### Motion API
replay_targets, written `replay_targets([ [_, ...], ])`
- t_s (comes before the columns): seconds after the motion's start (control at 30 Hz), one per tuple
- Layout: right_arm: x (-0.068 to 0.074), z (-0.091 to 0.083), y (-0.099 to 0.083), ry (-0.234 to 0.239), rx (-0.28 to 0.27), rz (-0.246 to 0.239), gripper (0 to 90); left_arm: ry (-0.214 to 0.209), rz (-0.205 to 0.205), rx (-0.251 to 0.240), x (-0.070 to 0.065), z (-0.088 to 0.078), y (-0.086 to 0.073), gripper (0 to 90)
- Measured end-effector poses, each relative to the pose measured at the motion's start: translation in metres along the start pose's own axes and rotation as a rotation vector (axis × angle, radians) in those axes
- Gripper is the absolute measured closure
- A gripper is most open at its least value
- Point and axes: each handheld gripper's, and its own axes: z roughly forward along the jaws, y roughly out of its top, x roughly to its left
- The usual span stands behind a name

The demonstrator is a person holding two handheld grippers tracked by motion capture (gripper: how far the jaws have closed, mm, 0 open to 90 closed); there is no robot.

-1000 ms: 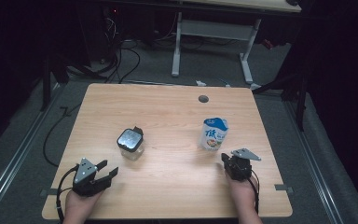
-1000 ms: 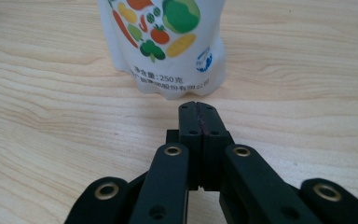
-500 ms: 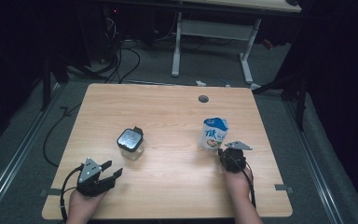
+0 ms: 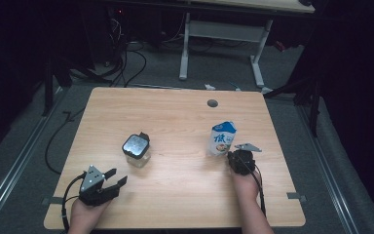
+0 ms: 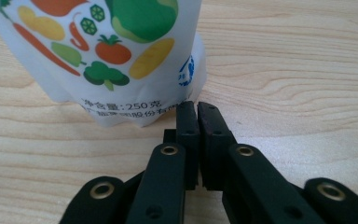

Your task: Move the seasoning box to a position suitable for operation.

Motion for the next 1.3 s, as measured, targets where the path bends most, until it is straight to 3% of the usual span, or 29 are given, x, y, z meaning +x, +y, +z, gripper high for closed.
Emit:
replay_targets([
  [0.07,0.001,-0.006,-0.003,0.005,-0.006,-0.012,86.9,0.011,0.001,0.003,0.002,0.001,0.000,53.4],
  [0.1,0.002,-0.010,-0.005,0.007,-0.017,-0.027,86.9,0.034,-0.028,0.006,0.007,0.003,0.002,57.6],
  [0.17,0.003,-0.013,-0.007,0.018,-0.029,-0.034,86.9,0.049,-0.047,0.003,0.011,0.005,0.003,62.0],
  [0.2,0.004,-0.021,-0.012,0.034,-0.042,-0.044,87.0,0.071,-0.070,-0.002,0.017,0.011,0.008,68.5],
  [0.3,0.006,-0.028,-0.016,0.052,-0.059,-0.057,87.0,0.121,-0.055,0.012,0.022,0.019,0.013,75.6],
  [0.33,0.008,-0.034,-0.020,0.068,-0.076,-0.071,87.0,0.160,-0.047,0.018,0.029,0.026,0.017,83.5],
  [0.37,0.008,-0.034,-0.020,0.068,-0.076,-0.071,87.0,0.160,-0.047,0.018,0.029,0.026,0.017,86.9],
  [0.43,0.014,-0.040,-0.021,0.087,-0.090,-0.089,84.8,0.181,-0.070,0.019,0.043,0.039,0.023,90.0],
  [0.5,0.015,-0.041,-0.022,0.096,-0.090,-0.086,83.6,0.186,-0.073,0.018,0.047,0.045,0.026,90.0],
  [0.53,0.021,-0.041,-0.022,0.088,-0.099,-0.094,82.6,0.183,-0.070,0.012,0.052,0.055,0.033,90.0],
  [0.57,0.021,-0.041,-0.022,0.088,-0.099,-0.094,82.6,0.183,-0.070,0.012,0.052,0.055,0.033,90.0],
  [0.6,0.026,-0.041,-0.022,0.072,-0.123,-0.104,82.1,0.187,-0.044,0.014,0.054,0.064,0.041,90.0],
  [0.67,0.030,-0.043,-0.023,0.067,-0.140,-0.104,82.1,0.160,-0.027,0.016,0.053,0.071,0.045,90.0],
  [0.8,0.030,-0.052,-0.032,0.128,-0.187,-0.117,81.5,0.117,-0.052,0.022,0.054,0.077,0.043,90.0],
  [0.9,0.028,-0.062,-0.036,0.139,-0.206,-0.148,81.5,0.124,-0.056,0.012,0.049,0.072,0.043,90.0],
  [1.03,0.019,-0.064,-0.038,0.158,-0.226,-0.123,81.3,0.123,-0.045,0.012,0.042,0.068,0.041,90.0],
  [1.3,0.015,-0.061,-0.039,0.159,-0.221,-0.131,80.9,0.106,-0.013,0.012,0.005,0.051,0.032,90.0],
])
